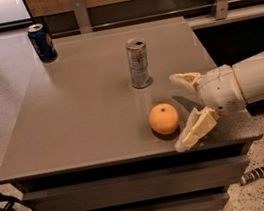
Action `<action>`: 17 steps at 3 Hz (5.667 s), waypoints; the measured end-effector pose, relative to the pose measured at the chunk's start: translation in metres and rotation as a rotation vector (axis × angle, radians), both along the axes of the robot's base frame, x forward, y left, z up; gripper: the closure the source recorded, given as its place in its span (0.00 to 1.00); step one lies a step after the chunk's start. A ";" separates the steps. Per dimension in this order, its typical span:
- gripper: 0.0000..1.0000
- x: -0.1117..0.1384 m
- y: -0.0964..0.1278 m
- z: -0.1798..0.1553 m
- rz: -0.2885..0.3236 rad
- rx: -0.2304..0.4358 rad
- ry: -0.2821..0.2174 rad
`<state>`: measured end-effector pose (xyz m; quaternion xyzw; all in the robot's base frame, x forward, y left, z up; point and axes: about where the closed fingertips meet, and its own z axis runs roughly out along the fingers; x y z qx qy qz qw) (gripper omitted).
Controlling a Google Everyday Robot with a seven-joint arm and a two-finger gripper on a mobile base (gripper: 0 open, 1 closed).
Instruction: Move orange near pepsi can
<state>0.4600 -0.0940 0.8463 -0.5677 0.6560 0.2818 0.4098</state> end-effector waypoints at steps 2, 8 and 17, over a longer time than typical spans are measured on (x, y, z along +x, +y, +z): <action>0.14 0.007 0.019 -0.015 0.049 0.005 0.029; 1.00 0.035 0.063 0.032 0.023 -0.029 0.003; 1.00 0.229 0.155 0.176 -0.090 -0.097 -0.096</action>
Offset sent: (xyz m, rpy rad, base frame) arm 0.0141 0.0213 -0.0326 0.0177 0.0608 0.0589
